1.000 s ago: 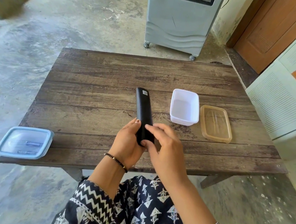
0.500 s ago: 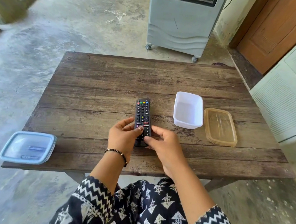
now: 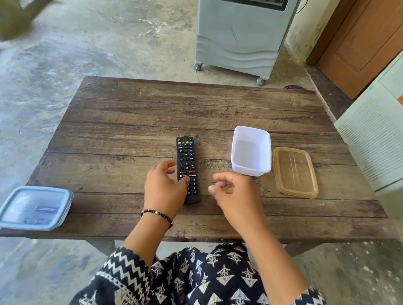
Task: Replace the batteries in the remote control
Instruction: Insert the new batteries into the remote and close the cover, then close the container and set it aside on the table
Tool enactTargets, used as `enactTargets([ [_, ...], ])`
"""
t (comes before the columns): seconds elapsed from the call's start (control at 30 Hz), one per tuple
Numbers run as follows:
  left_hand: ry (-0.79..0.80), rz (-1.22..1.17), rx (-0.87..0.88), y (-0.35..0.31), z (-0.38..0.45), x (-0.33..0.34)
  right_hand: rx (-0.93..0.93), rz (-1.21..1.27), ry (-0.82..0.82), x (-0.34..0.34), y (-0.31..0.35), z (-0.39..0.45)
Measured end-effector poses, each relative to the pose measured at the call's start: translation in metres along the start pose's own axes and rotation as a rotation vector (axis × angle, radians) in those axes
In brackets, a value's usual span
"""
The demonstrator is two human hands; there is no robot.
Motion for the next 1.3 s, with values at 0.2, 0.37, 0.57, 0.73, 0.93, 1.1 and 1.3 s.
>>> enactTargets([
  [0.2, 0.137, -0.033, 0.189, -0.056, -0.008, 0.049, 0.111, -0.205, -0.457, -0.102, -0.050, 0.012],
  [0.37, 0.216, 0.071, 0.180, -0.066, 0.007, 0.090, 0.438, -0.561, -0.173, -0.103, -0.111, 0.041],
  [0.57, 0.198, 0.124, 0.104, -0.066, 0.025, 0.102, 0.444, -0.702, -0.140, -0.093, -0.123, 0.056],
  [0.73, 0.254, -0.055, -0.041, -0.049, 0.028, 0.112, 0.425, -0.209, -0.276, -0.115, -0.109, 0.051],
  [0.93, 0.347, -0.290, -0.219, -0.034, 0.012, 0.119, 0.168, -0.320, -0.068, -0.085, -0.044, 0.060],
  [1.1, 0.395, -0.444, -0.285, -0.025, 0.002, 0.118, 0.114, -0.488, -0.043, -0.069, -0.035, 0.060],
  [1.3, 0.365, -0.468, -0.295, -0.027, 0.003, 0.116, 0.073, -0.581, -0.046, -0.062, -0.036, 0.061],
])
Point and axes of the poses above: each hand's wrist, its own z-axis towards the middle knuckle, its own x-axis out of the palm, y = z × x, the point moved 8 cm from there along z, towards the middle knuckle, and after that the axes turned 11 degrees about -z, right-handed, at the moved point
